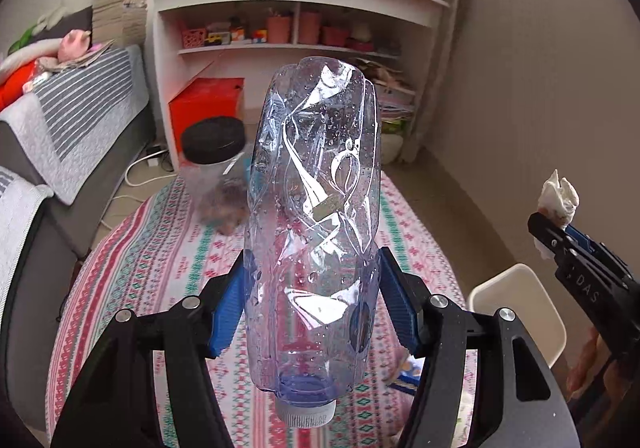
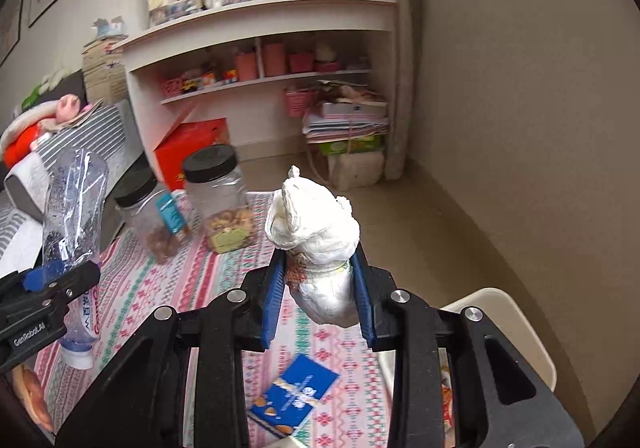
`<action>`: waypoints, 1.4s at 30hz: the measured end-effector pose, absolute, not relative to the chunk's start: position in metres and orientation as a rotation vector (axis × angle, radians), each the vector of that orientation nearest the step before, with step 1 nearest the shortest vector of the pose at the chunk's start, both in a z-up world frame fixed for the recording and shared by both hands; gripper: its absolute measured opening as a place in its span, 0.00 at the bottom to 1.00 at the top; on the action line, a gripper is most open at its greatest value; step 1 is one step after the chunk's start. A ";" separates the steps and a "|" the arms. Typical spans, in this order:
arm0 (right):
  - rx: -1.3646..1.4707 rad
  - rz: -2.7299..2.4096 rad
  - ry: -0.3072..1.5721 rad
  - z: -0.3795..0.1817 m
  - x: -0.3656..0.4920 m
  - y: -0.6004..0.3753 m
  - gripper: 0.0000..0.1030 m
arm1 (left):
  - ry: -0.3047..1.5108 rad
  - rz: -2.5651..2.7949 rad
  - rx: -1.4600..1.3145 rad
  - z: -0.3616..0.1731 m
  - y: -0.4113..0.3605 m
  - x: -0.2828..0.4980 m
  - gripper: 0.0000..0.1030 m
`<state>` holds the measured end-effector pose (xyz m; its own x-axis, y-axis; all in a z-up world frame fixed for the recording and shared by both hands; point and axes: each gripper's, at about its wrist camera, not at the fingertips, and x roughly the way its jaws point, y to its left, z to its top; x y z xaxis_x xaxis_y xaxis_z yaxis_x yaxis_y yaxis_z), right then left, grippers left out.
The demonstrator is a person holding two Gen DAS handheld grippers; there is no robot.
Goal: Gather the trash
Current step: 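Lift the bottle and tissue and carry both over the white bin, then open both tools over the bin to drop the bottle and tissue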
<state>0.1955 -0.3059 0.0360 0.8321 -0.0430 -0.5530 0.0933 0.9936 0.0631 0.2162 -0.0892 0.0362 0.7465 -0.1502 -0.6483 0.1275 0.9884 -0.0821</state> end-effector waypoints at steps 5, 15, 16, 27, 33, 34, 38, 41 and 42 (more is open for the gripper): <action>0.122 -0.123 0.581 0.038 0.190 -0.333 0.29 | 0.707 -0.187 -0.023 0.038 -0.110 0.213 0.60; 0.148 -0.244 0.581 0.039 0.174 -0.385 0.30 | 0.708 -0.253 -0.001 0.036 -0.148 0.210 0.60; 0.149 -0.258 0.585 0.039 0.172 -0.391 0.30 | 0.707 -0.259 0.001 0.036 -0.152 0.209 0.60; 0.225 -0.380 0.623 0.032 0.150 -0.457 0.32 | 0.707 -0.352 0.033 0.035 -0.208 0.202 0.60; 0.267 -0.454 0.610 0.032 0.136 -0.486 0.73 | 0.721 -0.420 0.047 0.034 -0.248 0.195 0.60; 0.278 -0.480 0.598 0.033 0.132 -0.491 0.80 | 0.723 -0.432 0.049 0.034 -0.255 0.194 0.60; 0.313 -0.569 0.575 0.035 0.117 -0.514 0.88 | 0.733 -0.484 0.063 0.033 -0.285 0.190 0.60; 0.329 -0.616 0.568 0.034 0.107 -0.526 0.90 | 0.749 -0.524 0.084 0.028 -0.308 0.185 0.60; 0.336 -0.636 0.565 0.034 0.103 -0.532 0.91 | 0.757 -0.535 0.085 0.025 -0.315 0.183 0.60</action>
<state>0.1028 -0.5323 0.0345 0.6624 -0.4626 -0.5892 0.6398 0.7585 0.1238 0.1835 -0.3151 0.0249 0.6000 -0.4311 -0.6738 0.4914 0.8634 -0.1149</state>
